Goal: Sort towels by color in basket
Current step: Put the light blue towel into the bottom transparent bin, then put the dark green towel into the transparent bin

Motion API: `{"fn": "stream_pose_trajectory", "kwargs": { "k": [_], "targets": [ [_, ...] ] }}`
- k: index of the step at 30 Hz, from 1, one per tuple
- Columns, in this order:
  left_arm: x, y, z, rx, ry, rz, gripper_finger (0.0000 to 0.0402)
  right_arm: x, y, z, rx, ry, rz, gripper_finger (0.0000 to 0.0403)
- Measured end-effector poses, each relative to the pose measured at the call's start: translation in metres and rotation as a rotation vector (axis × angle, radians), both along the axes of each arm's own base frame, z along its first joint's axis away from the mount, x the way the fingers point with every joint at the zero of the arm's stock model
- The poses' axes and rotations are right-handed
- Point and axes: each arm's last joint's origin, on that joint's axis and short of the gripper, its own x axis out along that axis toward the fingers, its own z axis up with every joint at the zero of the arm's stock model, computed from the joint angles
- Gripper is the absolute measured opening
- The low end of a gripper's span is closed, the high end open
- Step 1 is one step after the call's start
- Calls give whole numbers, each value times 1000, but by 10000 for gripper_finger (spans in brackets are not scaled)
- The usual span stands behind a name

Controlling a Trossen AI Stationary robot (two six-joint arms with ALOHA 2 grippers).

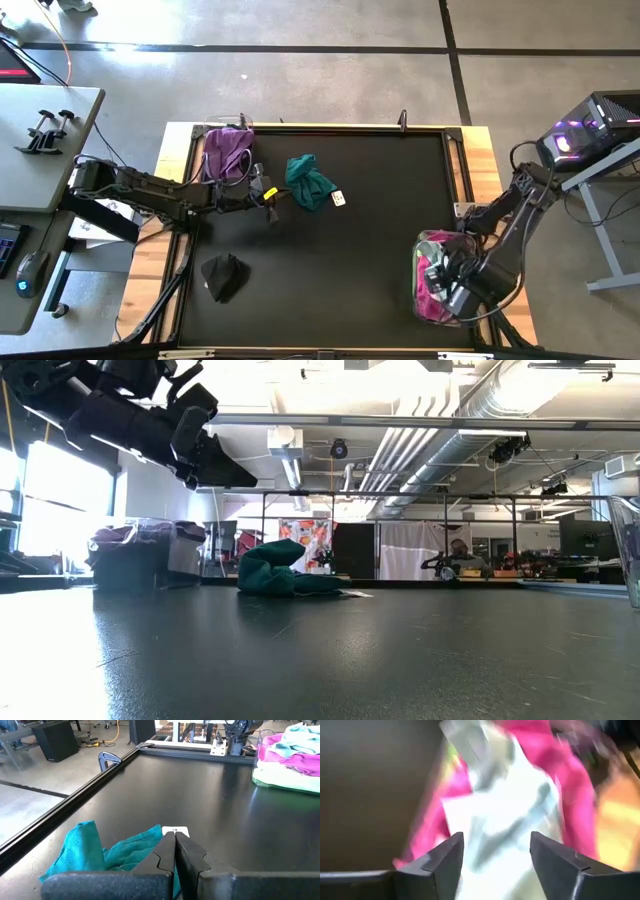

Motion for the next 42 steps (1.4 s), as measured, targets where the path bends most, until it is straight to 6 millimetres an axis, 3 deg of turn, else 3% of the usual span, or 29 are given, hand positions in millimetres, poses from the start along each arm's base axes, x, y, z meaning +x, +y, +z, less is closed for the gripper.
{"fn": "stream_pose_trajectory", "kwargs": {
  "k": [3, 6, 13, 17, 21, 24, 28, 35, 42],
  "targets": [
    [0, 0, 0, 0, 0, 0, 0, -2, 4, 3, 96, 98, -26, 188],
    [0, 0, 0, 0, 0, 0, 0, -3, 6, -6, 152, 159, -24, 147],
    [0, 0, 0, 0, 0, 0, 0, 5, 11, -57, 260, 108, 41, 65],
    [0, 0, 0, 0, 0, 0, 0, 9, 7, -89, 326, 70, 97, 47],
    [0, 0, 0, 0, 0, 0, 0, 9, 3, -99, 326, 73, 128, 42],
    [0, 0, 0, 0, 0, 0, 0, 8, 2, -91, 300, 87, 123, 42],
    [0, 0, 0, 0, -1, 0, 0, 9, 5, -65, 265, 4, 130, 52],
    [0, 0, 0, 0, 0, 0, 0, 4, 6, -15, 155, -39, 158, 125],
    [0, 0, 0, 0, -1, 0, 0, 9, -2, 9, -2, -148, 297, 171]
  ]
}}
